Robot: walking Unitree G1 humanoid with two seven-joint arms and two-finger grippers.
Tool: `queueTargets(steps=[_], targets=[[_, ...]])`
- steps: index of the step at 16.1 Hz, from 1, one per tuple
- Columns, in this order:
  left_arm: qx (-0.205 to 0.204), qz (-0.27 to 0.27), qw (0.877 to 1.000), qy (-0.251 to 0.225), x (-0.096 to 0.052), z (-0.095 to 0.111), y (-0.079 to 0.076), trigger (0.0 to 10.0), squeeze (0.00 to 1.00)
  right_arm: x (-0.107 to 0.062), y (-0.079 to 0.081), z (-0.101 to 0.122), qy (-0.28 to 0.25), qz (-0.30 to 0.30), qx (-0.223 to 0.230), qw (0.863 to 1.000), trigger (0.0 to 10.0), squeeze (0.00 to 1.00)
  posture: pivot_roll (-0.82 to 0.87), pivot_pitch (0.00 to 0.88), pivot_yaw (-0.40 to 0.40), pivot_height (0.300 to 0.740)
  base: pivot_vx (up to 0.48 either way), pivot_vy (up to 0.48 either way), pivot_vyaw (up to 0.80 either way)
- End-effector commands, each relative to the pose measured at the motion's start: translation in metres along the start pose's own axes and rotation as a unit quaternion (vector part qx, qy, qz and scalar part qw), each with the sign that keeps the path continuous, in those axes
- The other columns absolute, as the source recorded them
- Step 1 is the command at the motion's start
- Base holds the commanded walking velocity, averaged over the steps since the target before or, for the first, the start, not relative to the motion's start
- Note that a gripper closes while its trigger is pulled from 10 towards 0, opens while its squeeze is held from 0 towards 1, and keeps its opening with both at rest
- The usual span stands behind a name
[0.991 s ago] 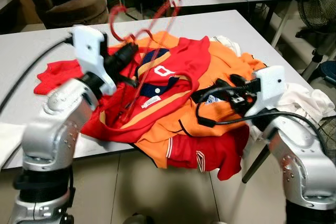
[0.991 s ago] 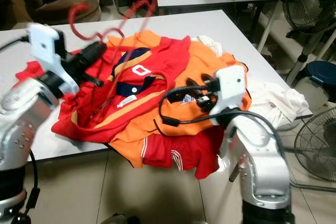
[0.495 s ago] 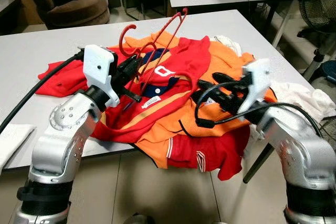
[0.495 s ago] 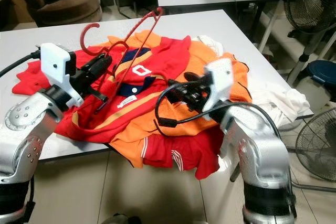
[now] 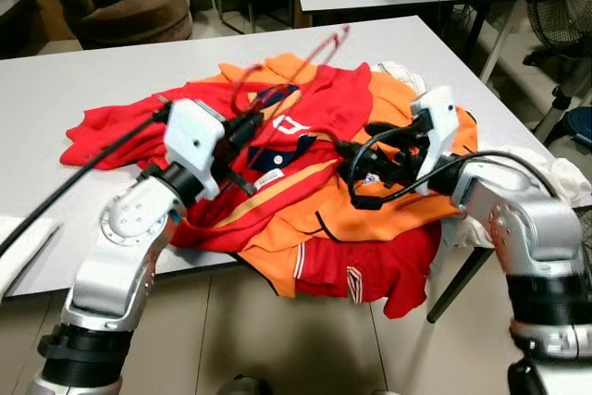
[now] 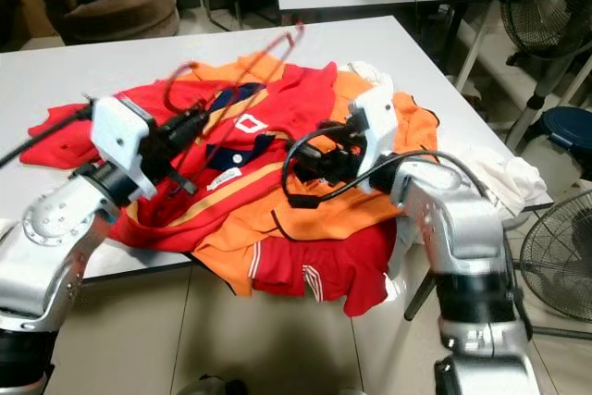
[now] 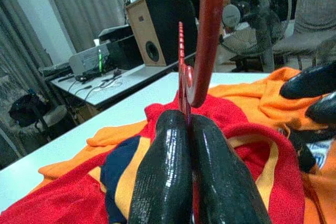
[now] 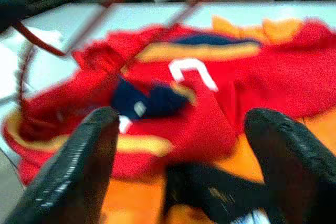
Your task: Hang hanger
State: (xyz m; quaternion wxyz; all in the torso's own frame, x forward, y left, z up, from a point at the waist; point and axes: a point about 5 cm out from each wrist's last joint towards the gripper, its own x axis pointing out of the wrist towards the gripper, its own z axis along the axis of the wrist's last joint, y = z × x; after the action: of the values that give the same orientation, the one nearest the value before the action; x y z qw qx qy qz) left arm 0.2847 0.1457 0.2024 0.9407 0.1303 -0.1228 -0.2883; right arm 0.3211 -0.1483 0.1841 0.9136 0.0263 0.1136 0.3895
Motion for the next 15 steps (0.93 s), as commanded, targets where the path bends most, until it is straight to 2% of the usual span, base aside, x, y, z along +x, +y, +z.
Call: queueTargets(steps=[1,2,3,5,9,10,11,12,13,14,15], targets=[[0.014,-0.003,1.000,0.003,-0.001,0.000,0.001,10.0,0.00,0.003,0.001,0.002,0.001,0.002,-0.011,1.000,10.0,1.00,-0.18,0.063,0.074,0.740,0.000,0.000,0.00],[0.026,-0.002,1.000,-0.002,-0.001,-0.001,0.000,10.0,0.00,0.013,-0.005,0.001,0.021,-0.017,-0.016,1.000,10.0,0.00,-0.17,0.069,0.072,0.740,0.000,0.000,0.00],[0.040,0.000,0.999,-0.008,-0.002,-0.001,0.001,10.0,0.00,0.020,-0.008,-0.001,0.038,-0.025,-0.027,0.999,10.0,0.00,-0.17,0.069,0.071,0.740,0.000,0.000,0.00],[0.058,0.001,0.998,-0.013,-0.002,-0.002,0.000,10.0,0.00,0.028,-0.008,0.004,0.023,-0.026,-0.021,0.999,10.0,0.00,-0.16,0.071,0.067,0.740,0.000,0.000,0.00],[0.078,-0.010,0.997,-0.009,-0.002,-0.005,-0.003,10.0,0.00,0.037,-0.001,0.011,0.003,0.004,-0.008,1.000,10.0,0.00,-0.16,0.074,0.064,0.740,0.000,0.000,0.00],[0.090,-0.017,0.996,-0.005,-0.003,-0.009,-0.005,10.0,0.00,0.042,0.002,0.011,0.014,0.024,-0.015,0.999,10.0,0.00,-0.16,0.078,0.060,0.740,0.000,0.000,0.00],[0.096,-0.021,0.995,-0.003,-0.004,-0.011,-0.005,10.0,0.00,0.043,0.003,0.010,0.024,0.030,-0.020,0.999,7.1,0.00,-0.16,0.078,0.059,0.740,0.000,0.000,0.00],[0.107,-0.026,0.994,-0.001,-0.004,-0.012,-0.006,10.0,0.00,0.044,0.003,0.008,0.035,0.032,-0.029,0.998,2.8,0.00,-0.16,0.080,0.058,0.740,0.000,0.000,0.00],[0.132,-0.038,0.991,0.001,-0.005,-0.014,-0.005,10.0,0.00,0.043,0.001,0.002,0.068,0.029,-0.047,0.996,0.0,0.00,-0.16,0.082,0.060,0.740,0.000,0.000,0.00],[0.132,-0.038,0.991,0.001,-0.005,-0.014,-0.005,10.0,0.00,0.043,0.001,0.002,0.068,0.029,-0.047,0.996,0.0,0.00,-0.16,0.082,0.060,0.740,0.000,0.000,0.00],[0.149,-0.049,0.988,0.004,-0.005,-0.015,-0.005,10.0,0.00,0.042,0.000,-0.001,0.083,0.023,-0.061,0.994,0.0,0.00,-0.16,0.083,0.064,0.740,0.000,0.000,0.00]])
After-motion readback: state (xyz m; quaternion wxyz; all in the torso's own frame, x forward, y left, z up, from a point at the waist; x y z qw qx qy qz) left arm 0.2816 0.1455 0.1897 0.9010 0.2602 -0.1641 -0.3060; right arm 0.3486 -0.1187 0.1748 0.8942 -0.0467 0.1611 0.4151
